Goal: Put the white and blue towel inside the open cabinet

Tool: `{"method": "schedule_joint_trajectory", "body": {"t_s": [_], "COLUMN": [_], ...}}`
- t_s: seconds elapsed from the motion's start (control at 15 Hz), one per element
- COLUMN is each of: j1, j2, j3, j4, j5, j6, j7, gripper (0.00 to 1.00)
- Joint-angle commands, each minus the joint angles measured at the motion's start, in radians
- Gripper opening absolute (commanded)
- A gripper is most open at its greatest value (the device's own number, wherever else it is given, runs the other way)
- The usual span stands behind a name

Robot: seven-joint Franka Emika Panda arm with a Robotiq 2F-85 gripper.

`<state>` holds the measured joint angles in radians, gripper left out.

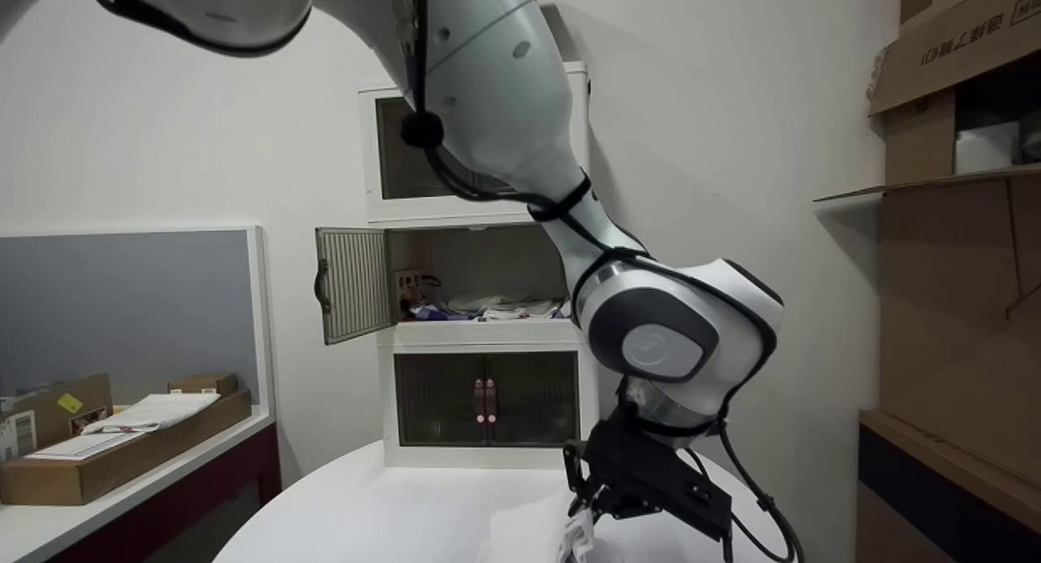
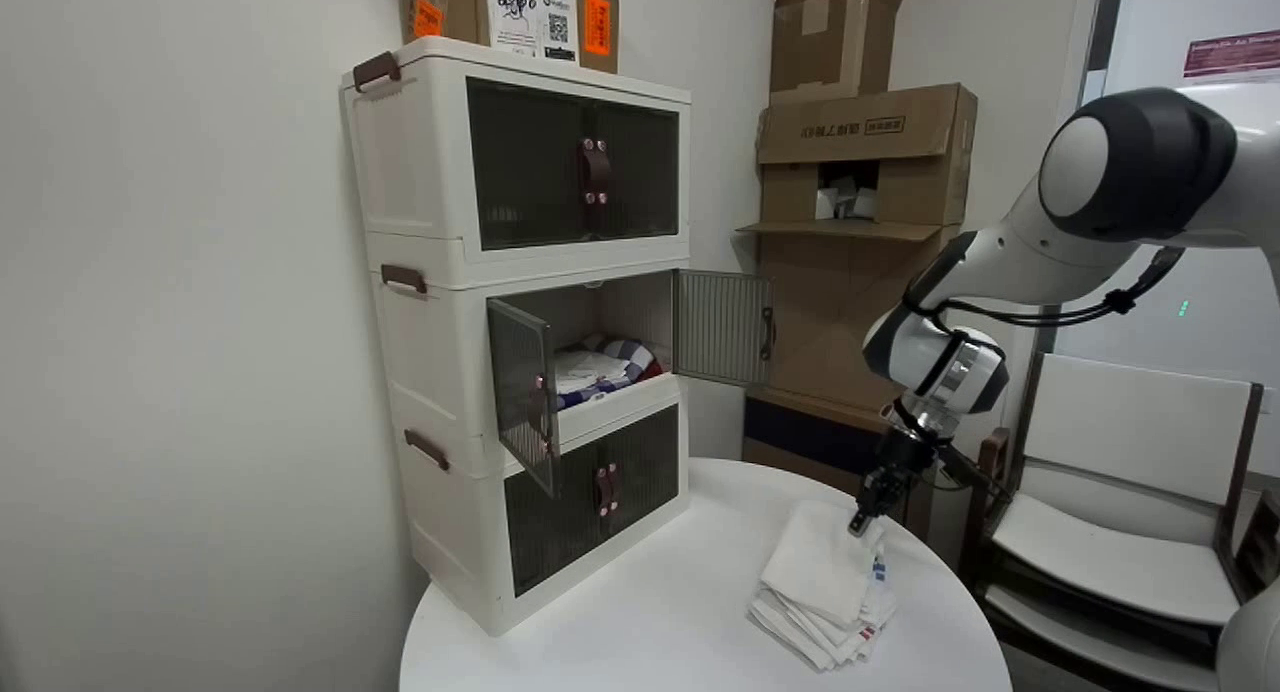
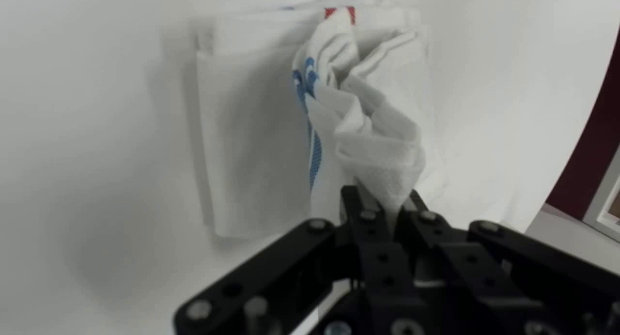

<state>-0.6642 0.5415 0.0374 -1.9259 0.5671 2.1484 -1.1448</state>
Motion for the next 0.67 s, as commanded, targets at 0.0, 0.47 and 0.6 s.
{"method": "schedule_joint_trajectory", "body": {"t_s": [0.0,0.47,0.6], "j1": [0.062,0.255,0.309], "j2": [-0.118,-0.232,-0.25], "j3": [-0.008,-0.025,-0.021], "j4": [-0.072,-0.114,-0.105], "j5": [0.056,0.194,0.232], "j6": [-0.028,0.054,0.124], "j7": [-0.011,-0.012,-0.015], "gripper": [0.02,0.02,0.02]}}
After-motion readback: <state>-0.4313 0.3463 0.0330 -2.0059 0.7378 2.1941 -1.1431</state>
